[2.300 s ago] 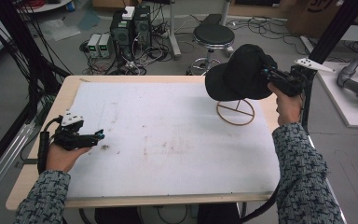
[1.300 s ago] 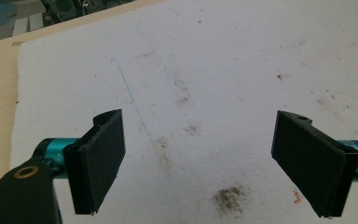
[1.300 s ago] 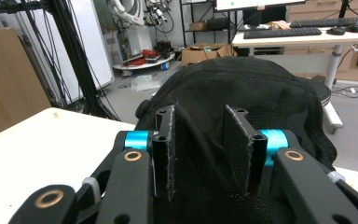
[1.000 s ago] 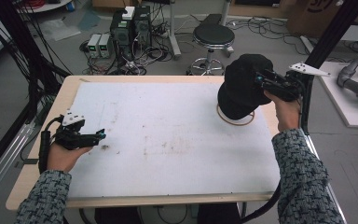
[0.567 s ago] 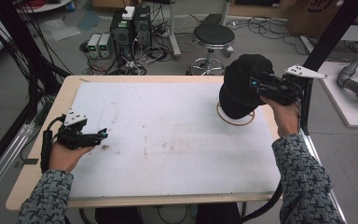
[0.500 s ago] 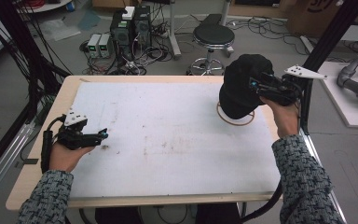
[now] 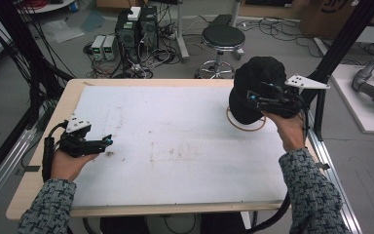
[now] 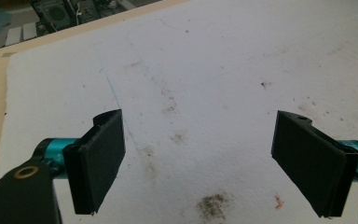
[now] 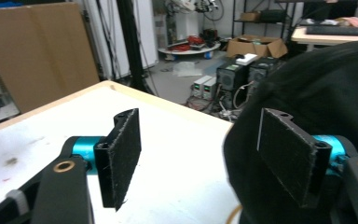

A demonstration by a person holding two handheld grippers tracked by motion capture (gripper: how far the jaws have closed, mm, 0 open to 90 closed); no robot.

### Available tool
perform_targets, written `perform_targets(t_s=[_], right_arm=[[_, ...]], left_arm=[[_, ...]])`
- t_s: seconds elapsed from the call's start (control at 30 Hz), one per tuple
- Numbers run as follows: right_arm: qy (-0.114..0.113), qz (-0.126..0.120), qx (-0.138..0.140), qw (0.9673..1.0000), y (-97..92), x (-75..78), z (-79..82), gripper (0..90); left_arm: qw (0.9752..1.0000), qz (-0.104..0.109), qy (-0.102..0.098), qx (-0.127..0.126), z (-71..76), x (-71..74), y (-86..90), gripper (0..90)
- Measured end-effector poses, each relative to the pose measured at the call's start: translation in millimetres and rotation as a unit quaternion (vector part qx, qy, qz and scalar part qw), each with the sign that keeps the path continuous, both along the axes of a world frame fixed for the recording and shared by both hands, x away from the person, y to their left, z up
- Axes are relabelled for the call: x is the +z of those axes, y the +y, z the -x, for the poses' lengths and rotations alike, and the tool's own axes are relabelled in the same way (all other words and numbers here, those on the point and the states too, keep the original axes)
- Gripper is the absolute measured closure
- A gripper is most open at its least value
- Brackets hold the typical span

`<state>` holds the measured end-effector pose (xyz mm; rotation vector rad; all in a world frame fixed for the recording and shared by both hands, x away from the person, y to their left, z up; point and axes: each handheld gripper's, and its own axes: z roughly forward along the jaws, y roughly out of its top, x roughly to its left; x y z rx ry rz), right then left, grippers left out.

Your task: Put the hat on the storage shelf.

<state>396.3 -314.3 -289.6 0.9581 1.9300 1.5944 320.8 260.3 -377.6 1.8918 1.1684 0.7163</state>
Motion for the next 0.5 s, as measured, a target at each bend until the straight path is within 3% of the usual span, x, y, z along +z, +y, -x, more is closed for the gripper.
perform_targets(t_s=[0.1,0.37,0.43,0.5], right_arm=[[0.005,-0.006,0.014,0.9999,5.4,-1.9,1.6,25.4],[0.012,0.012,0.048,0.9987,24.3,-10.1,6.9,12.6],[0.011,0.009,0.069,0.9975,28.1,-14.1,9.2,12.6],[0.017,0.028,0.09,0.9954,35.1,-21.8,12.1,11.6]], left_arm=[[1.0,0.0,-0.002,0.001,-0.2,0.2,-1.2,17.7],[1.0,-0.003,0.0,-0.003,-0.5,1.5,-4.9,17.7],[1.0,-0.002,-0.001,-0.002,0.0,1.1,-5.6,17.7],[1.0,-0.001,0.0,-0.002,0.5,0.2,-6.1,17.5]])
